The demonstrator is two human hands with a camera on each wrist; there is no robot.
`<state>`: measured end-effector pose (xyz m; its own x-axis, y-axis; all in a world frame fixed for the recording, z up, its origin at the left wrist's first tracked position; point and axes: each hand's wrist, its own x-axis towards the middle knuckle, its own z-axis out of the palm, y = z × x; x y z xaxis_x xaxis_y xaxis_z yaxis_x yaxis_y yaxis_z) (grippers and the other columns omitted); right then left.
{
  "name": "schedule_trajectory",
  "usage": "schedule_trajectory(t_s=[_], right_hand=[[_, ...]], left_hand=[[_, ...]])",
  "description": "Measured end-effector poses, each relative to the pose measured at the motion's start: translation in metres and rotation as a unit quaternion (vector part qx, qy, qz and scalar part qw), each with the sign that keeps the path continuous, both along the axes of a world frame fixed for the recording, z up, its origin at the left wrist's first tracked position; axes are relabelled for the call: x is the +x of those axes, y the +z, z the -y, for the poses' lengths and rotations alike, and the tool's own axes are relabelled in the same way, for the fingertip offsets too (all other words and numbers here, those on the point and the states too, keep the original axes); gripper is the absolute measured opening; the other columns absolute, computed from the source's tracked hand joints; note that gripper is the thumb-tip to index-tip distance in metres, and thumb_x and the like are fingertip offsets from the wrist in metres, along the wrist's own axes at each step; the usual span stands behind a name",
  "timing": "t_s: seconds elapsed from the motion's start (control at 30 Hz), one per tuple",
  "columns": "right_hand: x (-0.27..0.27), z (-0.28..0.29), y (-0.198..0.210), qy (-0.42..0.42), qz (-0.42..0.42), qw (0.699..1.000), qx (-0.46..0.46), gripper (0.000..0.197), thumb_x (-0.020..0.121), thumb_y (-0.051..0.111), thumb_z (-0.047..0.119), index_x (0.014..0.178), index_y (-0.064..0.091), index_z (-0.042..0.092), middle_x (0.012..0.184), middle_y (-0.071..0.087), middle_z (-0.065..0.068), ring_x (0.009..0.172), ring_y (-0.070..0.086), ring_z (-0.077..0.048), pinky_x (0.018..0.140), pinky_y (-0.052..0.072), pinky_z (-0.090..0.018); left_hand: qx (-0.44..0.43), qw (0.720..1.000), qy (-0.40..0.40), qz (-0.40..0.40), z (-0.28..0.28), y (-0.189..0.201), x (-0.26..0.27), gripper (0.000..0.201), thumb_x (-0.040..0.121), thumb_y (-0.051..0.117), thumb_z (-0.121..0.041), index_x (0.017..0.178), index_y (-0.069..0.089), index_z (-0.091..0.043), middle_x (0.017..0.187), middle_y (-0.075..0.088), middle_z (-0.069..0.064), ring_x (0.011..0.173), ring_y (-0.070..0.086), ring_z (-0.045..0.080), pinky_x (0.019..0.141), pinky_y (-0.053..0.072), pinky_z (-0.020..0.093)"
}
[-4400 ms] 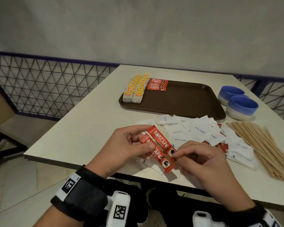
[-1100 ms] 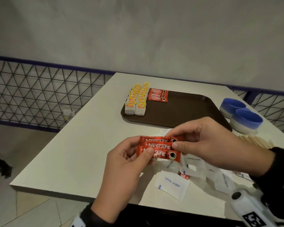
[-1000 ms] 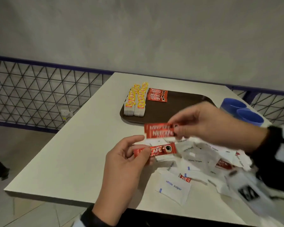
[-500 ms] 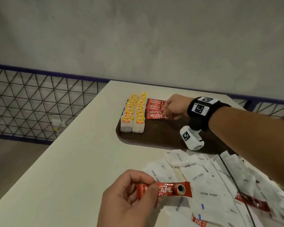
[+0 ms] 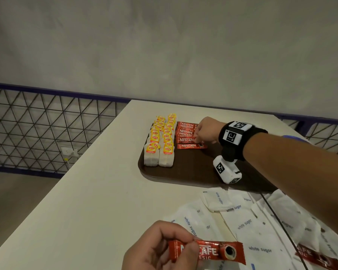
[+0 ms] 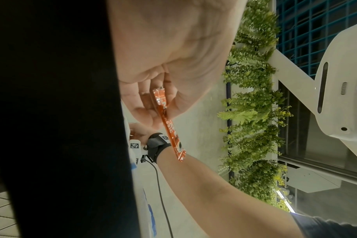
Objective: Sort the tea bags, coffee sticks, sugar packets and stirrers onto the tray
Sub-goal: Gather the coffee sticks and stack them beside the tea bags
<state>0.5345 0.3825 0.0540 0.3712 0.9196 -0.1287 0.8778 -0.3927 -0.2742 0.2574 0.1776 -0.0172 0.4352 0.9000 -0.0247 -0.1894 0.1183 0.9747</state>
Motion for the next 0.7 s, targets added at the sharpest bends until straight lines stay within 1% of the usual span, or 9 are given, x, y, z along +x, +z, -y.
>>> schedule_trajectory(t_s=[0.1, 0.17, 0.23, 0.3, 0.37, 0.43, 0.5, 0.57, 0.7], right_hand=[[0.002, -0.002, -0.003, -0.002, -0.003, 1.000, 0.018, 0.028, 0.089, 0.076, 0.019, 0.113, 0.071, 0.006, 0.112, 0.071, -0.011, 0.105, 0.067, -0.027, 0.085, 0.056, -0.034], [0.004, -0.004, -0.004, -0.005, -0.007, 0.999, 0.039, 0.025, 0.088, 0.077, 0.016, 0.112, 0.072, 0.007, 0.111, 0.072, -0.010, 0.103, 0.068, -0.026, 0.086, 0.059, -0.035], [0.006, -0.004, -0.004, -0.015, -0.012, 0.998, 0.064, 0.022, 0.089, 0.075, 0.013, 0.110, 0.072, 0.008, 0.106, 0.072, -0.011, 0.099, 0.070, -0.026, 0.087, 0.061, -0.039], [0.012, -0.002, -0.004, -0.028, -0.014, 0.996, 0.081, 0.017, 0.091, 0.071, 0.011, 0.107, 0.072, 0.007, 0.102, 0.073, -0.013, 0.095, 0.071, -0.028, 0.085, 0.063, -0.043], [0.019, 0.000, -0.002, -0.035, -0.023, 0.995, 0.092, 0.015, 0.088, 0.071, 0.007, 0.103, 0.072, 0.007, 0.101, 0.072, -0.013, 0.094, 0.071, -0.029, 0.083, 0.063, -0.044], [0.025, 0.005, 0.001, -0.016, -0.049, 0.996, 0.079, 0.015, 0.085, 0.076, 0.008, 0.099, 0.073, 0.009, 0.100, 0.073, -0.012, 0.092, 0.071, -0.027, 0.074, 0.063, -0.038], [0.028, 0.011, 0.002, 0.032, -0.063, 0.997, 0.030, 0.017, 0.084, 0.080, 0.017, 0.099, 0.073, 0.013, 0.100, 0.072, -0.008, 0.087, 0.068, -0.021, 0.064, 0.057, -0.029], [0.027, 0.014, 0.001, 0.065, -0.055, 0.996, -0.009, 0.017, 0.085, 0.081, 0.024, 0.099, 0.074, 0.019, 0.101, 0.071, -0.004, 0.088, 0.066, -0.019, 0.064, 0.055, -0.026], [0.025, 0.012, -0.002, 0.090, -0.022, 0.996, -0.017, 0.008, 0.087, 0.079, 0.024, 0.093, 0.074, 0.021, 0.099, 0.070, 0.000, 0.090, 0.064, -0.017, 0.062, 0.052, -0.024]], left_hand=[[0.005, 1.000, -0.003, -0.001, -0.001, -0.003, 0.000, 0.031, 0.040, 0.084, -0.025, 0.067, 0.074, -0.015, 0.072, 0.075, 0.020, 0.062, 0.075, 0.029, 0.058, 0.057, 0.020], [0.006, 1.000, -0.009, 0.003, 0.000, -0.005, 0.001, 0.036, 0.037, 0.083, -0.032, 0.067, 0.074, -0.015, 0.074, 0.076, 0.020, 0.065, 0.076, 0.031, 0.059, 0.058, 0.021], [0.010, 1.000, -0.018, 0.007, -0.001, -0.007, 0.000, 0.045, 0.033, 0.089, -0.036, 0.067, 0.073, -0.011, 0.075, 0.076, 0.021, 0.066, 0.076, 0.032, 0.059, 0.058, 0.020], [0.021, 1.000, -0.022, -0.002, -0.003, -0.006, 0.000, 0.067, 0.024, 0.097, -0.054, 0.069, 0.074, -0.011, 0.076, 0.076, 0.021, 0.067, 0.076, 0.032, 0.059, 0.058, 0.020], [0.025, 0.999, -0.023, -0.012, -0.003, -0.007, 0.000, 0.075, 0.018, 0.093, -0.066, 0.071, 0.075, -0.016, 0.078, 0.077, 0.019, 0.069, 0.077, 0.031, 0.062, 0.058, 0.020], [0.032, 0.999, -0.025, -0.015, -0.002, -0.009, 0.001, 0.065, 0.023, 0.096, -0.055, 0.071, 0.075, -0.016, 0.078, 0.076, 0.020, 0.069, 0.077, 0.031, 0.062, 0.058, 0.021], [0.035, 0.999, -0.022, -0.010, -0.002, -0.011, 0.002, 0.046, 0.032, 0.089, -0.037, 0.070, 0.075, -0.014, 0.075, 0.076, 0.020, 0.067, 0.076, 0.030, 0.059, 0.057, 0.019], [0.036, 0.999, -0.025, -0.006, -0.002, -0.012, 0.002, 0.040, 0.036, 0.082, -0.034, 0.070, 0.075, -0.014, 0.075, 0.076, 0.019, 0.065, 0.076, 0.028, 0.058, 0.056, 0.019], [0.032, 0.999, -0.021, 0.003, -0.004, -0.012, 0.003, 0.038, 0.038, 0.081, -0.035, 0.072, 0.075, -0.018, 0.075, 0.077, 0.016, 0.065, 0.076, 0.025, 0.059, 0.056, 0.018]])
